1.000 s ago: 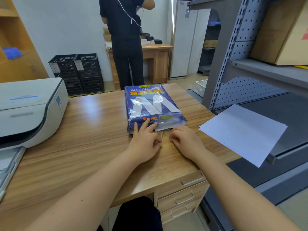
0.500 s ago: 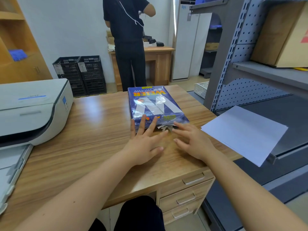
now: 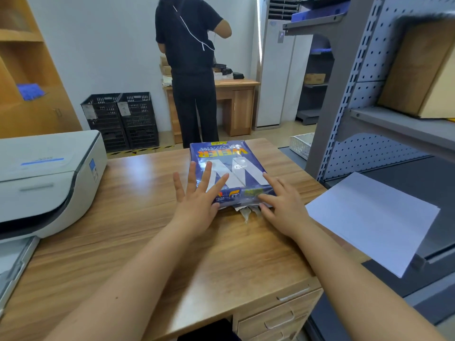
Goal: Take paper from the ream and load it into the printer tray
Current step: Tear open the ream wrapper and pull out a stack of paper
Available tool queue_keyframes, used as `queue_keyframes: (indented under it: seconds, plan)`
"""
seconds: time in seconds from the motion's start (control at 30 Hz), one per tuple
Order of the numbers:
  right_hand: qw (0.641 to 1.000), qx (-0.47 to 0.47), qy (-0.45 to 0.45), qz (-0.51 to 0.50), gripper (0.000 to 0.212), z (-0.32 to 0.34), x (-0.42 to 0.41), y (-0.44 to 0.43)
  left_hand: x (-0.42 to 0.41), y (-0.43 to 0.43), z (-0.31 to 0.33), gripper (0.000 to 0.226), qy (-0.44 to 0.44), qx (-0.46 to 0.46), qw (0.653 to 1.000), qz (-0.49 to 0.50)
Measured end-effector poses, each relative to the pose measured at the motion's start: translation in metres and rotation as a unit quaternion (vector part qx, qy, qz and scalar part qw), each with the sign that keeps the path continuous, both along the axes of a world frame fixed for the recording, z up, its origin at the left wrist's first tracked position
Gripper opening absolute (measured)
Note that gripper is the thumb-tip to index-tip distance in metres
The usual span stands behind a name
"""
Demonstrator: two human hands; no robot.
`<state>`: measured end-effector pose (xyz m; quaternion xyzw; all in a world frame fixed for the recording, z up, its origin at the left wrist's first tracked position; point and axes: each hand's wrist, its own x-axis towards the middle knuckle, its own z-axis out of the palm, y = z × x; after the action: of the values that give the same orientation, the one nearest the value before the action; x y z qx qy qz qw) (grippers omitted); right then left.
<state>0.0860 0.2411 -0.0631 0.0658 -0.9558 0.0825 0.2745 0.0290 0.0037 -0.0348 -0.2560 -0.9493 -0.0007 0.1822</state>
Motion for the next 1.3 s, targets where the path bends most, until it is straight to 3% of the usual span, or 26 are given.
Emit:
queue_keyframes:
  seconds: [0.3, 0.5, 0.7, 0.87, 1.3]
  plan:
    - [0.994, -0.078, 0.067, 0.050, 0.021, 0.004, -0.016, -0.002, -0.022, 0.018, 0.007, 0.071, -0.033, 0.094, 0.993, -0.057]
    - [0.979, -0.163, 0.107, 0.050, 0.015, 0.004, -0.026, -0.018, -0.032, 0.030, -0.003, 0.066, 0.029, 0.220, 0.965, -0.138]
    - [0.983, -0.141, 0.105, 0.058, 0.011, 0.000, -0.028, -0.020, -0.031, 0.032, -0.008, 0.049, 0.079, 0.298, 0.937, -0.167]
    - [0.984, -0.133, 0.104, 0.058, 0.016, -0.003, -0.034, -0.021, -0.031, 0.033, -0.014, 0.022, 0.136, 0.258, 0.932, -0.214]
    - [0.987, -0.133, 0.095, 0.004, 0.022, -0.004, -0.041, -0.017, -0.031, 0.033, -0.028, 0.026, 0.131, 0.130, 0.977, -0.109]
